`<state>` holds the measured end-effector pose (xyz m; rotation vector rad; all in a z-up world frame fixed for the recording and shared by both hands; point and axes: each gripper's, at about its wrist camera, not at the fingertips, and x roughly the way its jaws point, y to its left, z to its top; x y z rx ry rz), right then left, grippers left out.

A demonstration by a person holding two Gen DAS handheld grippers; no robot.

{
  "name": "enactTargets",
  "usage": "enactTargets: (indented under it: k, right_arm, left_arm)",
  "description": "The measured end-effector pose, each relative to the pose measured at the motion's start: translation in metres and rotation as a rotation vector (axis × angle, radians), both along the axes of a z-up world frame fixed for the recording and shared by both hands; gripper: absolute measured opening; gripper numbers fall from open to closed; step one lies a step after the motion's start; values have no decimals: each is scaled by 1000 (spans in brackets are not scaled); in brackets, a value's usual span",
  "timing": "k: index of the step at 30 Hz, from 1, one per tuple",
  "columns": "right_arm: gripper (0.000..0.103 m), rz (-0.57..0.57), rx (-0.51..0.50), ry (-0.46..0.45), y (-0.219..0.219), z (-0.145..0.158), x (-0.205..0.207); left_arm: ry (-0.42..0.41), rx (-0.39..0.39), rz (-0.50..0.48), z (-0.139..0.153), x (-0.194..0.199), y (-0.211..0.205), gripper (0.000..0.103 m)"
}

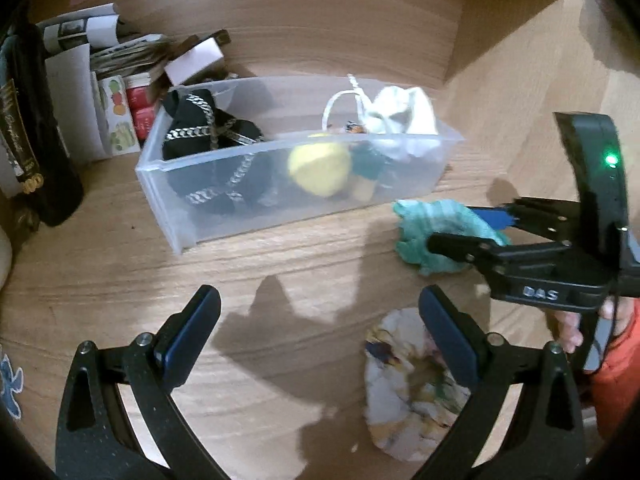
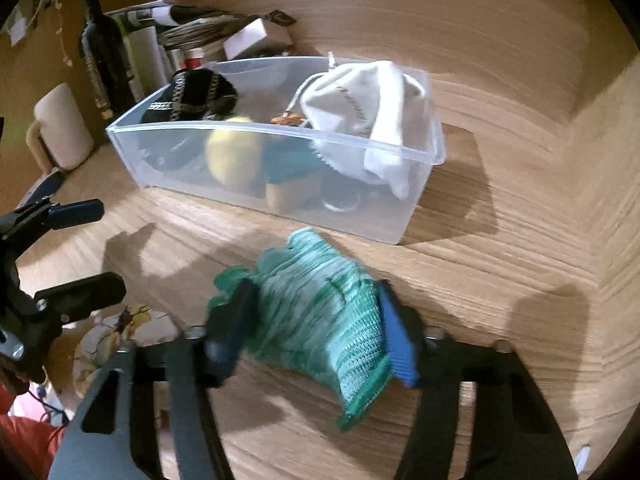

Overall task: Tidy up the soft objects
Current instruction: 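Grasp the green knit glove with the right tool while the left tool grasps the floral scrunchie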

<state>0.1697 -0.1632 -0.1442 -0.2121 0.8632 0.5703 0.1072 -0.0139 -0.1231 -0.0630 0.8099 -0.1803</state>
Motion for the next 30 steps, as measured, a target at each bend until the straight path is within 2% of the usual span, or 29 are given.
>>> enactTargets:
  k: [2, 7, 13, 14, 15, 17, 20, 25, 27, 30]
  right_arm:
    - [37, 11, 10, 7, -1, -1, -2]
    - [20, -5, 31, -15, -8, 0, -13]
    - [16, -51, 104, -65, -28, 10, -38]
    - [16, -54, 113, -74, -31, 11, -44]
    - [16, -57, 122, -83, -34, 13, -50]
    - [16, -62, 138, -95, -37, 16, -57]
    - [16, -70, 162, -110, -40, 21, -62]
    - [16, -79, 187, -130, -43, 26, -68]
    - [16, -77, 193, -135, -42, 27, -70]
    - [16, -72, 196, -145, -39, 28, -74]
  left_arm:
    - [9, -1, -19, -1, -4, -6, 101]
    - [49, -10, -34, -7, -6, -14, 101]
    - [71, -30, -33, -14, -10, -23, 98]
    - [72, -34, -33, -15, -10, -24, 95]
    - [79, -39, -38, -16, -10, -25, 87]
    - [68, -24, -41, -17, -12, -29, 82]
    - [54, -17, -58, -17, -15, -37, 70]
    - [33, -14, -105, -17, -20, -47, 32]
    - [36, -32, -116, -17, -18, -47, 21]
    - [36, -39, -112, -17, -16, -45, 11]
